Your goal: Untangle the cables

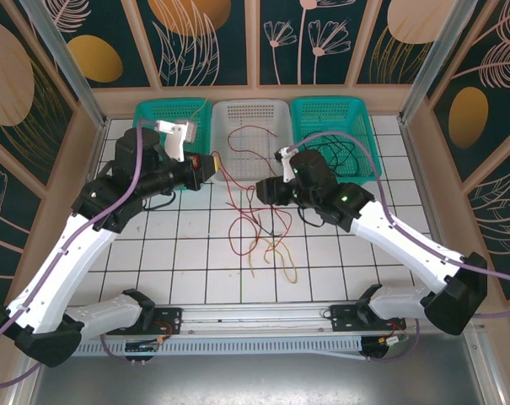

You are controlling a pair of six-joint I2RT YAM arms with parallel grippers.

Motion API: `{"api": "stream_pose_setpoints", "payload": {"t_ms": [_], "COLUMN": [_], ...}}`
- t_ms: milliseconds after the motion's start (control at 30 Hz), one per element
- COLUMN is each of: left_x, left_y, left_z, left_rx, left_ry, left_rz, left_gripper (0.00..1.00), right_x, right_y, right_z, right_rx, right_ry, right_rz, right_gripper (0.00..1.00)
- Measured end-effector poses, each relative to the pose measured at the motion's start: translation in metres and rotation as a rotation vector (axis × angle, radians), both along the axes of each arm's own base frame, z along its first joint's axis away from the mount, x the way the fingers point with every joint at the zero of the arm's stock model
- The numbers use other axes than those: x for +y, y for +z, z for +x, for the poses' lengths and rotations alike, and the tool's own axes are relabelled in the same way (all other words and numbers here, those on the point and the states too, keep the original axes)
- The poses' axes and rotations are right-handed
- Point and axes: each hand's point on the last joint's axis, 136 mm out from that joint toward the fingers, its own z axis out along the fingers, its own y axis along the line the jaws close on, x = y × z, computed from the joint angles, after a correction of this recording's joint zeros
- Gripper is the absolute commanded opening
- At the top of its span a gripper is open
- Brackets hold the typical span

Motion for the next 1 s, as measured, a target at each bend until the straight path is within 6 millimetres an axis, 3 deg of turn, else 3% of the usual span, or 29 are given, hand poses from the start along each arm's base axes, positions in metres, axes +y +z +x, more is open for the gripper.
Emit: {"api": "stream_pose_setpoints", "payload": {"t_ms": [200,367,500,633,800,900,1000], "left_x": [-0.003,-0.007,-0.008,-0.008,-0.006,0.000,0.012], "left_y": [0.013,0.019,0.024,0.023,0.020,0.022,0.024], "left_z": [-0.001,-0.001,-0.004,-0.004,-0.005,-0.001,0.005], "left_rx": [-0.026,-0.033,-0.042,-0.039,-0.034,-0.048,-0.067], "left_ry": [-0.029,-0.046,-0.060,-0.065,-0.060,-0.024,0.043], "left_rz": [-0.002,-0.010,-0.017,-0.013,0.005,0.033,0.076], "left_gripper": [0.00,0.00,0.00,0.00,0.00,0.00,0.00], "right_x": [0.002,0.002,0.002,0.001,-0.004,-0.020,-0.045], "right_y": [-0.033,-0.047,-0.055,-0.054,-0.047,-0.055,-0.076], "right_z": [-0.011,-0.012,-0.012,-0.012,-0.007,-0.003,-0.001], "right_rx": [0.061,0.077,0.088,0.090,0.067,0.074,0.105], "right_ry": [0.018,0.011,-0.001,-0.011,-0.040,-0.095,-0.165], "right_rz": [-0.016,-0.006,0.012,0.032,0.064,0.071,0.063], "right_gripper": [0.65,0.66,0.60,0.46,0.16,0.07,0.06]}}
